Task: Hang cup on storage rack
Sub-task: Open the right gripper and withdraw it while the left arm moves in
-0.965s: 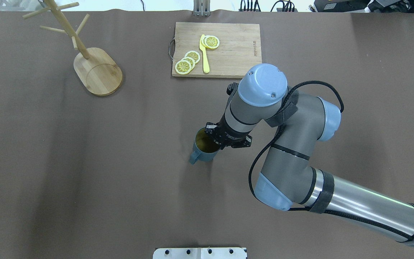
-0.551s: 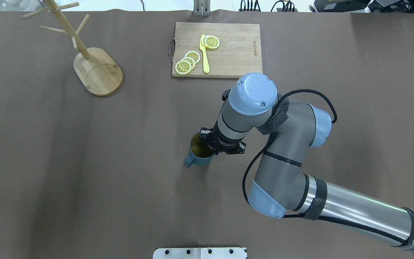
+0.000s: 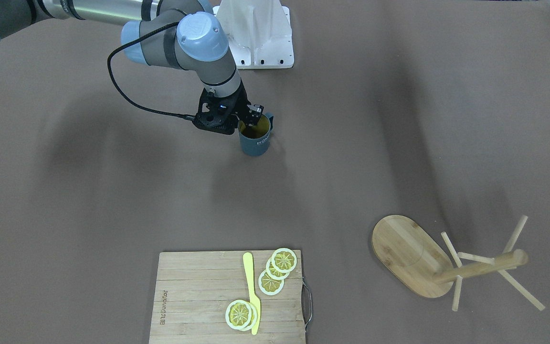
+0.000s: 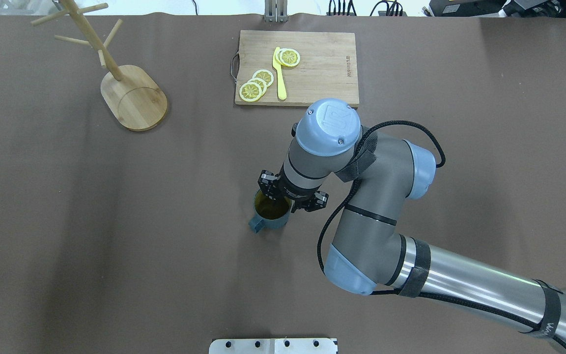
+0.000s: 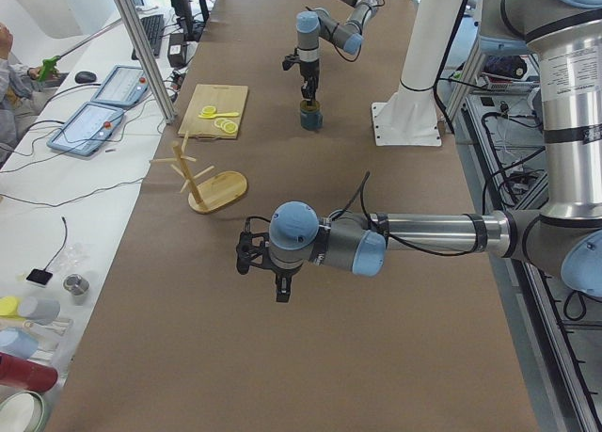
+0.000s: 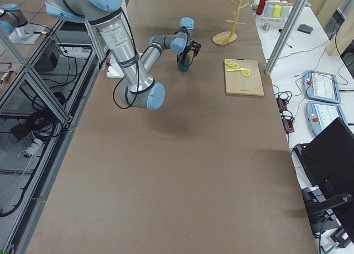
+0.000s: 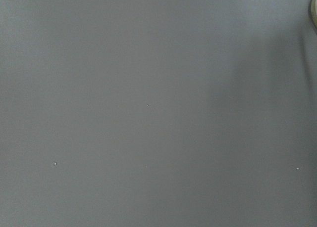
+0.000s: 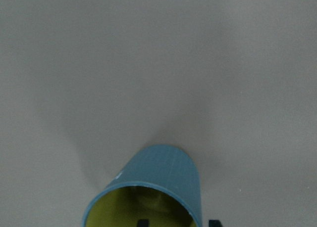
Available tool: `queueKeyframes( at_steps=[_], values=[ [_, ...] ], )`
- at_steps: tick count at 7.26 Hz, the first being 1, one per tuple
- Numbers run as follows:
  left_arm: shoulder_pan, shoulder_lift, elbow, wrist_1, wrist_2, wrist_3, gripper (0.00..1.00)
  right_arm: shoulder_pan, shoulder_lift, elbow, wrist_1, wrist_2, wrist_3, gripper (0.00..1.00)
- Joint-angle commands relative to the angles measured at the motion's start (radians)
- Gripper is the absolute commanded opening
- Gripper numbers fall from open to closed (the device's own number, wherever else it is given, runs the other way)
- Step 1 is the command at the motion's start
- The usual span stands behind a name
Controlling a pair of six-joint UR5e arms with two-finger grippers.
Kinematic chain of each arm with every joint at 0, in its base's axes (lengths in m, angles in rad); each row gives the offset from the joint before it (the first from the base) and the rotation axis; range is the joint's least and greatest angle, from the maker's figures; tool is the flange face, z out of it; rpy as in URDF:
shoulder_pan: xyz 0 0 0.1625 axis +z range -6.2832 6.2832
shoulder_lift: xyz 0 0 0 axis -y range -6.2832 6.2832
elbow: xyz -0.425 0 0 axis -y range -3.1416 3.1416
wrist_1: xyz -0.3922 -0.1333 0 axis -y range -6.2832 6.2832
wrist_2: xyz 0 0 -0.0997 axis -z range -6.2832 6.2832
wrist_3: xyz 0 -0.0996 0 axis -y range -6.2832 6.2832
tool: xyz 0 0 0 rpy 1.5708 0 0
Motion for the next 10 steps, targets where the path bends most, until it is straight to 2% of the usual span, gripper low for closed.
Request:
queueKeyframes(
  at_steps=[1,2,3,4,6,8,10],
  values=[
    [0.008,-0.025,-0.008,-0.068,-0.086,-0.106,0.98,0.088,-0.029,0.088,-0.033,0.100,-0.010,1.00],
    [0.063,-0.051,-0.020,-0.175,-0.096,-0.274,0.97,0.130,-0.088,0.163,-0.061,0.123,-0.024,1.00],
    [0.137,-0.060,-0.016,-0.384,-0.082,-0.397,0.97,0.171,-0.163,0.215,-0.063,0.126,-0.068,1.00],
    [0.187,-0.091,-0.014,-0.529,-0.079,-0.467,0.97,0.238,-0.229,0.241,-0.063,0.178,-0.153,1.00],
    [0.283,-0.238,-0.027,-0.627,-0.079,-0.512,0.97,0.384,-0.358,0.237,-0.063,0.264,-0.362,1.00],
    [0.366,-0.324,-0.037,-0.690,-0.033,-0.515,0.97,0.498,-0.481,0.228,-0.064,0.271,-0.569,1.00],
    [0.544,-0.365,-0.124,-0.695,0.204,-0.540,0.98,0.576,-0.582,0.225,-0.057,0.272,-0.690,1.00]
  ],
)
